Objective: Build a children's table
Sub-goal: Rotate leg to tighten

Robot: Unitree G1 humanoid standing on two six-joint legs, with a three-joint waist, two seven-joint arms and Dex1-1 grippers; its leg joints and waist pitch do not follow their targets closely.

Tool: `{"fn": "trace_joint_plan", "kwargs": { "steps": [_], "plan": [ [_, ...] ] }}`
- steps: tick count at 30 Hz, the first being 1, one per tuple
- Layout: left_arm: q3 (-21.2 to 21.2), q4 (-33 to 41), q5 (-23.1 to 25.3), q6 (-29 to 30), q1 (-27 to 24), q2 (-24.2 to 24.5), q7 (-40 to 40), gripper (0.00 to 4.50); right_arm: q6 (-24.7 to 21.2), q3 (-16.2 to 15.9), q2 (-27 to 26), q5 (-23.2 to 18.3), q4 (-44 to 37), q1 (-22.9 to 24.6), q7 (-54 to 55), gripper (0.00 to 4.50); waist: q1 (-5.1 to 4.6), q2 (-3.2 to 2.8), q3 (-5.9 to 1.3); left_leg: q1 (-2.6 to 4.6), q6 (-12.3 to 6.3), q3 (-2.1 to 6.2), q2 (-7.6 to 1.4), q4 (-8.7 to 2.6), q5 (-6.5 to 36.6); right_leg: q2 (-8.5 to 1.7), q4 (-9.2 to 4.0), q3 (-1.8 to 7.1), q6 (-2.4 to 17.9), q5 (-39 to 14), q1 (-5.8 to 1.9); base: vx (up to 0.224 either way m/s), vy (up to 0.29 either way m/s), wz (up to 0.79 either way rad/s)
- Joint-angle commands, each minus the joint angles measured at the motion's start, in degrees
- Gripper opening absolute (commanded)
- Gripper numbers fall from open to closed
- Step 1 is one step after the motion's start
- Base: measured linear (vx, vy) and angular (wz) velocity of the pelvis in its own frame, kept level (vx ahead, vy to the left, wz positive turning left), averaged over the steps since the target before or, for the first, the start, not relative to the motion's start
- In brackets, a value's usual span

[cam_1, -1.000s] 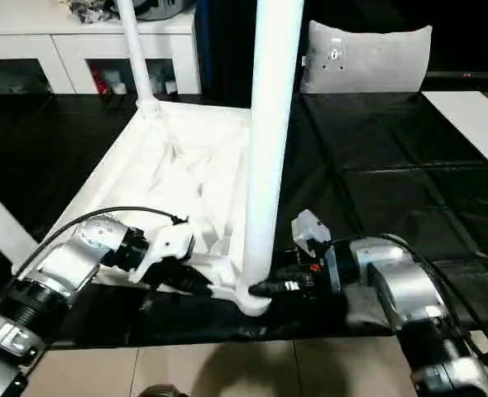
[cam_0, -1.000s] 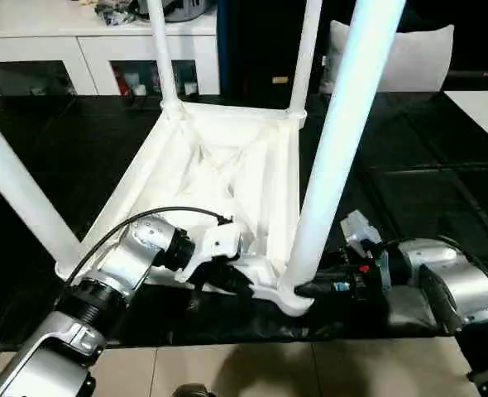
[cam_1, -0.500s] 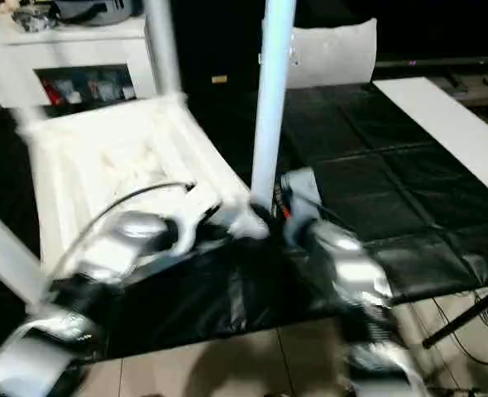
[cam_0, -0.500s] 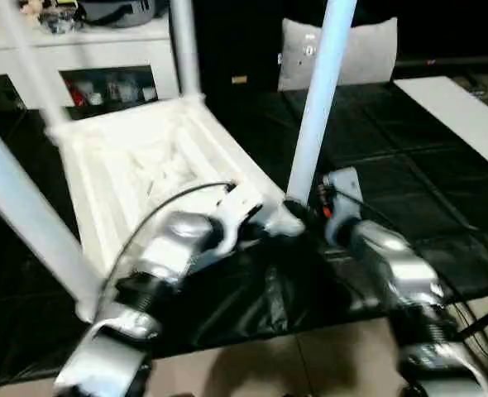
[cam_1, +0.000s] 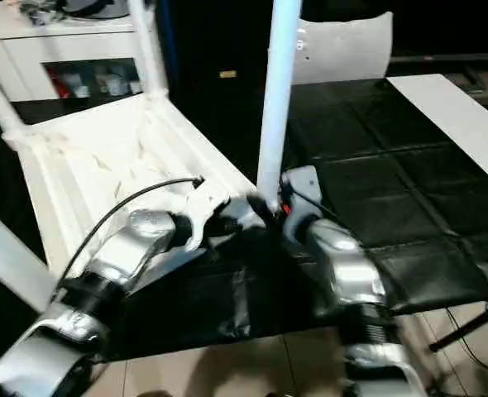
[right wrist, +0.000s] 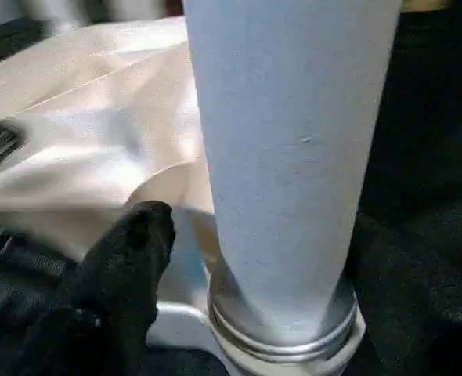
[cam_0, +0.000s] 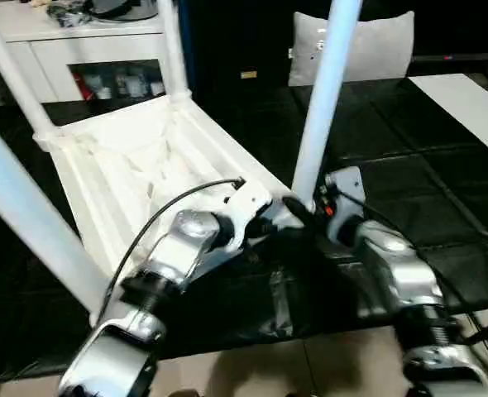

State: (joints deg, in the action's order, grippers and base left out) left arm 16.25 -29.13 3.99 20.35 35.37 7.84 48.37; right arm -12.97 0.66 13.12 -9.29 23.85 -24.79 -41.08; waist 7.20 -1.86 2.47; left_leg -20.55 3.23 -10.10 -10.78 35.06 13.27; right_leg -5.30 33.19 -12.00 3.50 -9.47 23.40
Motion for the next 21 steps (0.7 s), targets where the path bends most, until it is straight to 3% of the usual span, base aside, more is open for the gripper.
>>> {"fn": "trace_joint_plan", "kwargs": {
  "steps": [1, 3, 5, 6, 14, 15, 21],
  "plan": [
    [2.0, 3.8, -1.9, -3.3, 0.5, 0.2, 5.2, 0.00, 0.7, -1.1, 0.6, -1.9, -2.3, 0.0, -5.3, 3.93, 0.39, 0.71, -4.51, 0.07, -7.83, 1.41, -3.59, -3.17, -1.4, -5.71, -3.44, 5.29, 3.2, -10.0, -4.56, 0.000, 0.000, 0.00],
    [2.5, 4.0, -1.9, -3.9, 0.1, 1.2, 6.7, 0.00, 1.3, -1.7, 2.5, -2.0, -2.8, 0.5, -8.6, 4.03, 1.25, 0.58, -4.41, 0.32, -7.00, 1.37, -3.67, -3.23, -0.5, -5.65, -3.80, 5.17, 2.5, -12.4, -4.33, 0.000, 0.000, 0.00],
    [3.8, 4.5, -2.4, -6.2, -0.6, 4.0, 11.6, 0.00, 2.1, -3.7, 7.5, -2.8, -3.9, 1.6, -17.3, 4.11, 1.78, 0.59, -4.44, 0.42, -6.53, 1.40, -3.79, -3.31, 0.2, -5.62, -3.71, 5.29, 2.1, -13.0, -4.38, 0.000, 0.000, 0.00],
    [4.9, 4.8, -2.8, -9.0, -1.1, 6.0, 15.8, 0.00, 2.9, -5.2, 11.0, -3.5, -4.3, 2.2, -23.7, 4.37, 2.27, 0.55, -4.44, 0.47, -6.77, 1.47, -3.85, -3.20, 0.7, -5.41, -3.61, 5.26, 1.6, -13.0, -4.32, 0.000, 0.000, 0.00],
    [8.3, 6.1, -3.0, -14.4, -2.2, 11.4, 27.0, 0.00, 2.7, -8.4, 16.0, -4.9, -4.6, 2.6, -36.9, 4.37, 3.38, 0.72, -4.38, 0.49, -5.72, 1.42, -3.91, -3.40, 2.6, -5.45, -4.02, 5.17, 1.1, -16.2, -4.31, 0.000, 0.000, 0.00],
    [9.1, 5.8, -2.7, -15.7, -2.0, 12.8, 29.0, 0.00, 2.0, -9.2, 16.6, -5.2, -4.5, 2.4, -38.7, 4.10, 3.72, 0.61, -4.40, 0.53, -5.78, 1.37, -3.91, -3.29, 2.1, -5.47, -3.96, 5.23, 1.4, -15.6, -4.16, 0.000, 0.000, 0.00],
    [10.0, 5.6, -3.4, -18.1, -1.7, 15.6, 34.1, 0.00, -0.5, -10.5, 17.5, -7.2, -4.9, 1.8, -43.1, 3.71, 3.91, 0.63, -4.39, 0.58, -4.96, 1.43, -4.02, -3.42, 2.9, -5.51, -3.98, 5.18, 1.5, -16.5, -4.17, 0.000, 0.000, 0.00]
  ]
}}
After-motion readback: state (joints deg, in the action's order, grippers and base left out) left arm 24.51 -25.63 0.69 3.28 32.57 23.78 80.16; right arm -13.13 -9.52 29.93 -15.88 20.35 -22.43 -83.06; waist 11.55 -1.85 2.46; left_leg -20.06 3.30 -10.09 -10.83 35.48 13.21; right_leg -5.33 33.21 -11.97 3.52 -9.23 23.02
